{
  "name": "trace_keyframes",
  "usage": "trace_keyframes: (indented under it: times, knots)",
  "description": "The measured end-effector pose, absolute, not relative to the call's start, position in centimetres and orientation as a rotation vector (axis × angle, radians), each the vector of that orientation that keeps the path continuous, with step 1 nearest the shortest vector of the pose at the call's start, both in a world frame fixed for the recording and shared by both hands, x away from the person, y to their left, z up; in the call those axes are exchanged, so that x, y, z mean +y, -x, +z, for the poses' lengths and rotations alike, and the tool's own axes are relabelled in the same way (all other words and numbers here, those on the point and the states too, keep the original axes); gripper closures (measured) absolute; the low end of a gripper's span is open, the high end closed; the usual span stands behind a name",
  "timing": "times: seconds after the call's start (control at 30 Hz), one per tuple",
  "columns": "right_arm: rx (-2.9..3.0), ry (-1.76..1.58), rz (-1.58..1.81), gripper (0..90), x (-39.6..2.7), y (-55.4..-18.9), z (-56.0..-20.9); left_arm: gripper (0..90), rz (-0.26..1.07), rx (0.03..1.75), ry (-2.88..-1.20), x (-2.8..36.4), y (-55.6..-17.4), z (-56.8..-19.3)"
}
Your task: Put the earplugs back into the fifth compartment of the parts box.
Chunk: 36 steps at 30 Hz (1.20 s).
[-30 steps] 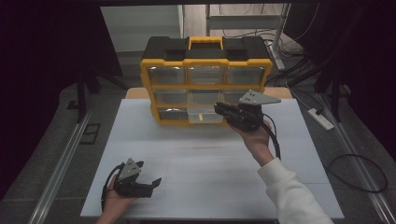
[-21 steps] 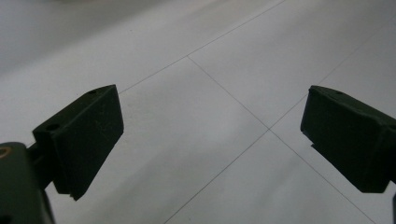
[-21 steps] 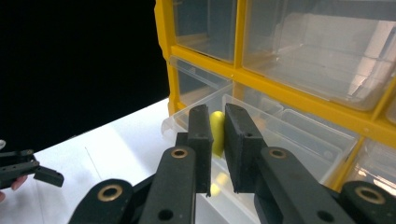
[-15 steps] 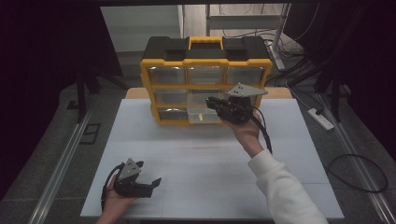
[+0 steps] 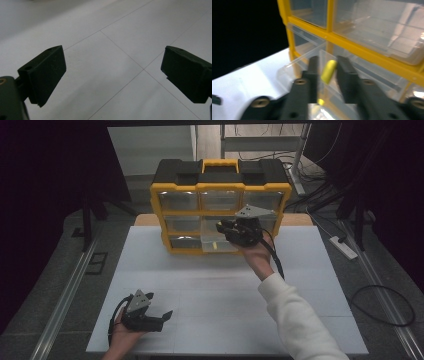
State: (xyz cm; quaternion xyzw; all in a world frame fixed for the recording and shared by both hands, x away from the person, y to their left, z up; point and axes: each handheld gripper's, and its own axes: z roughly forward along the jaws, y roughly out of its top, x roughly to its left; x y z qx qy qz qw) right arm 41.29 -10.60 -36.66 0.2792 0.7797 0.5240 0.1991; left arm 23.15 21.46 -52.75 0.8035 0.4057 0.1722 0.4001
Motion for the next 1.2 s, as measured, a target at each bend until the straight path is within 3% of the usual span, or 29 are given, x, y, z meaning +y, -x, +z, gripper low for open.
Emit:
trace_keyframes:
  times: [0.1,0.23,0.6,1.2]
  knots:
    - [2.098,-0.776,1.433,40.5,-10.5,-41.1,-36.6,6.1,0.436,1.027,-2.031,21.5,-23.1,-52.7]
    - [2.079,-0.773,1.436,34.7,-10.7,-40.7,-36.2,6.1,0.436,1.025,-2.035,21.4,-23.2,-52.8]
    - [2.099,-0.775,1.461,33.1,-12.2,-39.4,-35.9,6.1,0.434,1.028,-2.034,21.4,-23.2,-52.8]
    - [2.122,-0.753,1.487,32.6,-18.7,-33.1,-38.9,6.1,0.437,1.024,-2.031,21.3,-23.3,-52.8]
